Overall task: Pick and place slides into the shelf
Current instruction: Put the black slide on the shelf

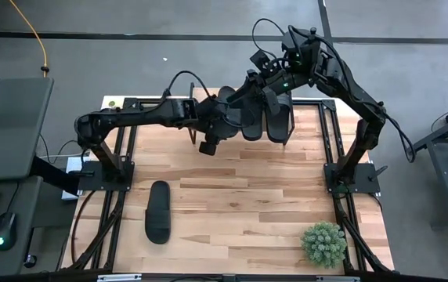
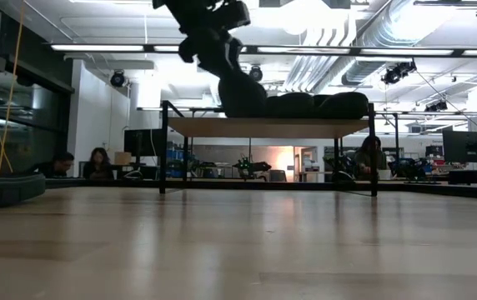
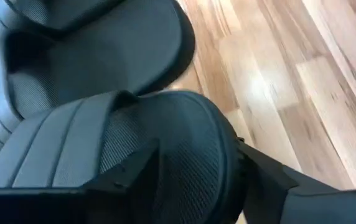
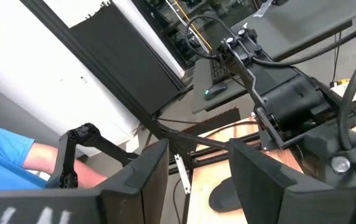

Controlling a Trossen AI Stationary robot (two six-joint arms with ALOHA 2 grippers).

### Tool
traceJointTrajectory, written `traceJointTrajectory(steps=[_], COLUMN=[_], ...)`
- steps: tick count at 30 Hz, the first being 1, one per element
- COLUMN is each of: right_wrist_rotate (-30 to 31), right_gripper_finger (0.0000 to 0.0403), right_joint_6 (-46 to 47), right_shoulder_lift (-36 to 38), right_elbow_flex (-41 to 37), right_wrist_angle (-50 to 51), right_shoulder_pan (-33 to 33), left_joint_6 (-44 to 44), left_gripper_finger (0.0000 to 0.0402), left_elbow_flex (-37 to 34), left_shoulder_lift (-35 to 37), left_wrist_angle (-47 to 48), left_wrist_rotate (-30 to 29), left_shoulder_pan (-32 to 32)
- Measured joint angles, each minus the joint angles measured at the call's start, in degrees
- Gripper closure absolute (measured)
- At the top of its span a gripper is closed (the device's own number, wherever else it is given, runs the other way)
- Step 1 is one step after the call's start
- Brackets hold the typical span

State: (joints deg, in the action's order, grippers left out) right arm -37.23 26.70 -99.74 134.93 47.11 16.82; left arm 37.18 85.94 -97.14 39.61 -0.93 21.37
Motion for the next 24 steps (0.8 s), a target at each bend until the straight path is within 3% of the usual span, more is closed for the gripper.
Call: traceJointTrajectory(steps=[14, 24], right_wrist_rotate=[0.0, 0.0], right_gripper_finger=[0.0245, 0.0245], right_joint_6=[0.0, -0.2], right_shoulder_lift=[0.0, 0.0], right_elbow_flex=[0.0, 0.0], right_wrist_angle=[0.0, 0.0], right_shoulder_pan=[0.0, 0.0], left_joint_6=[-0.9, -4.9], left_gripper_finger=[0.0083, 0.0052], left_elbow_flex=[0.1, 0.1], left_shoulder_lift=[0.2, 0.2], left_wrist_angle=[-0.6, 1.3], left_wrist_rotate=[-6.2, -7.1], left_shoulder_pan=[0.0, -0.9])
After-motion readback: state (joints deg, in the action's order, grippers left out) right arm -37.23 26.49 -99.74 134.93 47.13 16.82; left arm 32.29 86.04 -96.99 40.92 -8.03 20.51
